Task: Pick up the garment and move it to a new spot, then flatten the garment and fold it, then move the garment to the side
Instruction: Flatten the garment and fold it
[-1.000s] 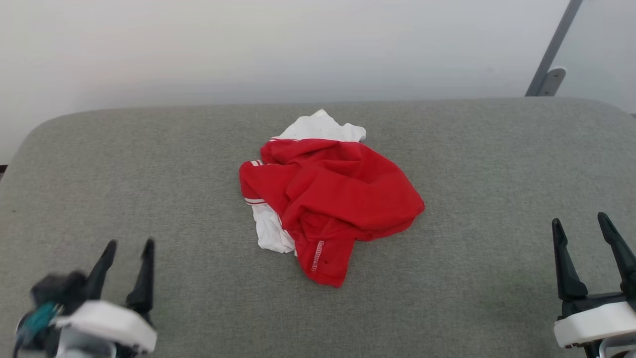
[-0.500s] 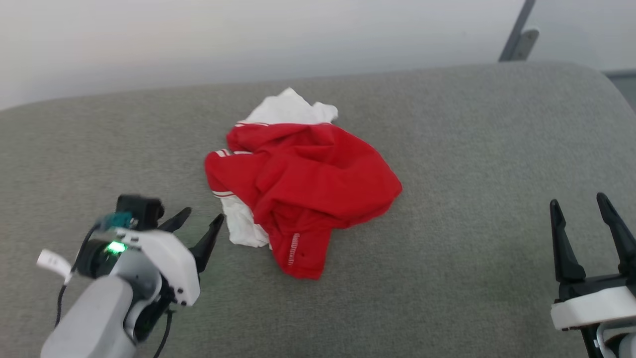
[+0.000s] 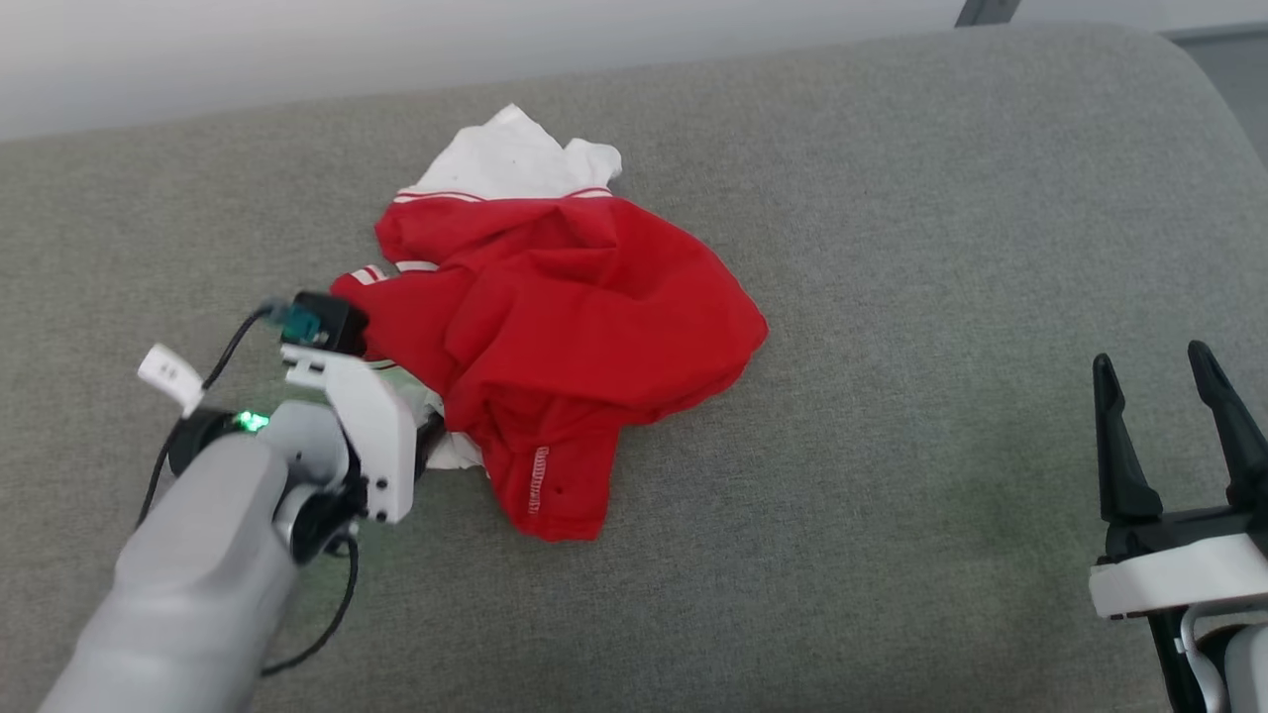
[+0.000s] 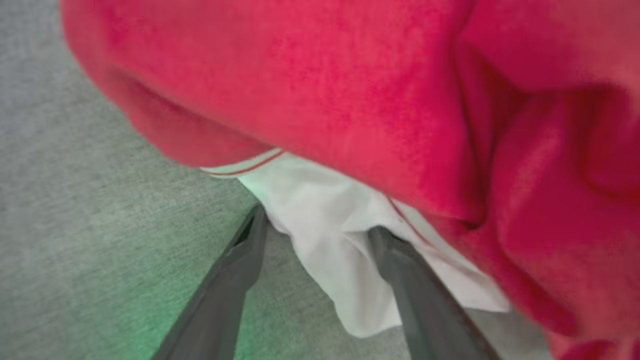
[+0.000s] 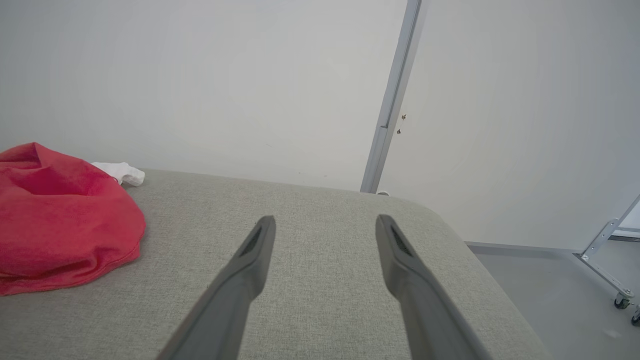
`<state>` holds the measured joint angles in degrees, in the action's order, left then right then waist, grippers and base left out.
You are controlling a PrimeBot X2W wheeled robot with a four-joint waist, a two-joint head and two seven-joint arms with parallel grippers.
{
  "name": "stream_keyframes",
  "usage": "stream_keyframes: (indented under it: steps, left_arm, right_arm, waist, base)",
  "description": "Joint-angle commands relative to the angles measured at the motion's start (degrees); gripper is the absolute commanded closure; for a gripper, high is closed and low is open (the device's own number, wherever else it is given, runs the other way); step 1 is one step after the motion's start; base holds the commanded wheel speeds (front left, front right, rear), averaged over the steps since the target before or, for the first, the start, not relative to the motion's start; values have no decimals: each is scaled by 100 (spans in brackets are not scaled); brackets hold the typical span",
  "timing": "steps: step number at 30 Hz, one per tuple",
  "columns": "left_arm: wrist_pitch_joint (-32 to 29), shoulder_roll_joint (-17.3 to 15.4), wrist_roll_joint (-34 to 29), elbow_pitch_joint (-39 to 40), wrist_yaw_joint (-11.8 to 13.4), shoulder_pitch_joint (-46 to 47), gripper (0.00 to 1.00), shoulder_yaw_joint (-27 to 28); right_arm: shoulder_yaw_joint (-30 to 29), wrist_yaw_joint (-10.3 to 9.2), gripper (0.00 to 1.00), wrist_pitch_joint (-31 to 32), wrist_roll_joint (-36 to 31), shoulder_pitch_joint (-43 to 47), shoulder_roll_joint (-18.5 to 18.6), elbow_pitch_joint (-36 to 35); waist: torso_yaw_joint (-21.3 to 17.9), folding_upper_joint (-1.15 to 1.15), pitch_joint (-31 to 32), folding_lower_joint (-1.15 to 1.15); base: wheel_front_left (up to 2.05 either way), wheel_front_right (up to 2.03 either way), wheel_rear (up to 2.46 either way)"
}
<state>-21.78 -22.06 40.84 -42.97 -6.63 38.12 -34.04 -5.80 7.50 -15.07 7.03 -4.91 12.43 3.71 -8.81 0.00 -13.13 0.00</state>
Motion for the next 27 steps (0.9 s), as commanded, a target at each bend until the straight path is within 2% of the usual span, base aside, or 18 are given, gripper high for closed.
stream_keyframes:
  steps: [1,2,3,4,8,13,19,26,27]
  left_arm:
    - [-311,144,-81,-388,136,-102,0,-188]
    - [-428,196,-100,-549,188,-72,25,-225]
    - [-558,257,-60,-709,224,-51,94,-249]
    - [-691,362,-45,-893,191,-9,100,-317]
    - [-820,436,-6,-1045,110,25,100,-378]
    - [-793,110,-36,-858,136,-10,100,-348]
    - [-817,-604,81,-41,589,-397,100,-59]
    - [-1261,-1394,367,1431,1415,-1420,100,293]
    - [-1261,-1394,367,1431,1415,-1420,100,293]
  right_arm:
    - [-4,-2,0,-12,-18,-72,-29,-7]
    - [-9,-2,0,-12,-17,-87,-36,-4]
    - [-13,-2,0,-12,-11,-111,-38,0]
    - [-23,-2,0,-12,-15,-143,-40,2]
    - [-87,-2,0,-12,-27,-129,-39,17]
    - [-175,-2,0,-12,-59,-79,-21,25]
    - [-258,-2,0,-12,-48,6,-33,35]
    - [-205,-2,0,-12,63,8,-1,19]
    - [-205,-2,0,-12,63,8,-1,19]
  waist:
    - [-52,0,-98,0]
    - [-57,0,-126,0]
    - [-61,0,-146,0]
    - [-62,0,-177,0]
    - [0,0,-189,0]
    - [145,0,-164,0]
    - [398,0,-131,0]
    - [640,0,-120,0]
    - [640,0,-120,0]
  base:
    - [0,0,0]
    - [0,0,0]
    - [0,0,0]
    - [0,0,0]
    - [0,0,0]
    - [0,0,0]
    - [0,0,0]
    - [0,0,0]
    - [0,0,0]
